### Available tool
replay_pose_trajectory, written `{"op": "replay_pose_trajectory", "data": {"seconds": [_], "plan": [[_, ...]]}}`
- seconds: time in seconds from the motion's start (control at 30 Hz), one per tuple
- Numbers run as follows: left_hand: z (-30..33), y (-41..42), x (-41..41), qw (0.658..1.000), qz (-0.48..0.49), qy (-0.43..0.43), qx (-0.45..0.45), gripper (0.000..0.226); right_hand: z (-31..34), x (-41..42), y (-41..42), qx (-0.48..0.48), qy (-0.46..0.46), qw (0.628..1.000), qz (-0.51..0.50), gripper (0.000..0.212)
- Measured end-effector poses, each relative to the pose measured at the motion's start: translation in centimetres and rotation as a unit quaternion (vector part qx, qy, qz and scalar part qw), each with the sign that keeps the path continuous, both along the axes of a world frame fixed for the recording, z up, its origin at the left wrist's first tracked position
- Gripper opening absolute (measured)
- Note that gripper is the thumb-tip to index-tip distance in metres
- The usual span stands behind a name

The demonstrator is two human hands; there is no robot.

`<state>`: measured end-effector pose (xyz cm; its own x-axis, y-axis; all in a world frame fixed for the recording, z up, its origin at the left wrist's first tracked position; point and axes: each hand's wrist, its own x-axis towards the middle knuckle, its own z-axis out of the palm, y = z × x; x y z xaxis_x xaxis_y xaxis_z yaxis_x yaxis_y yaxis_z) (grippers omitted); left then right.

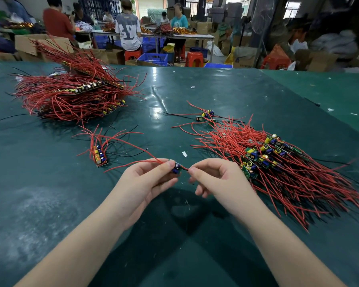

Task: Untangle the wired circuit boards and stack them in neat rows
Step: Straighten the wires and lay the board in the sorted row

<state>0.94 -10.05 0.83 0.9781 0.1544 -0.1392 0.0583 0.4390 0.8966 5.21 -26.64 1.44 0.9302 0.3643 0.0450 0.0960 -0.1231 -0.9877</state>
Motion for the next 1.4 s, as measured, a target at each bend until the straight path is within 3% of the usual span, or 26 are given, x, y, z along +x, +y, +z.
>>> {"op": "replay_pose_trajectory", "data": {"seconds": [0.33, 0.53, 0.73, 0.93, 1.1, 1.4], "plan": [[-0.2, -0.2, 0.0, 0.999, -0.005, -0.026, 0.018, 0.028, -0.4, 0.2, -0.2, -0.055, -0.042, 0.996, -0.049, 0.017], [0.0, 0.5, 0.3, 0.999, 0.031, -0.016, -0.019, 0.024, 0.4, 1.0, -1.6, -0.069, -0.008, 0.998, 0.011, 0.015], [-0.1, 0.4, 0.3, 1.0, 0.007, -0.009, -0.002, 0.014, -0.3, 1.4, -1.6, -0.163, -0.08, 0.983, -0.04, 0.02], [0.1, 0.8, 0.4, 0.999, 0.029, -0.015, -0.018, 0.013, 0.7, 1.8, -2.6, -0.107, -0.035, 0.993, -0.031, 0.022], [-0.3, 0.4, 0.2, 1.0, 0.012, -0.013, 0.0, 0.015, -0.1, 2.0, -2.2, -0.176, -0.035, 0.981, -0.068, 0.029], [-0.5, 0.9, 0.8, 0.998, 0.047, -0.009, -0.029, 0.019, 0.1, 2.2, -2.5, -0.124, -0.002, 0.991, -0.043, 0.033]]}}
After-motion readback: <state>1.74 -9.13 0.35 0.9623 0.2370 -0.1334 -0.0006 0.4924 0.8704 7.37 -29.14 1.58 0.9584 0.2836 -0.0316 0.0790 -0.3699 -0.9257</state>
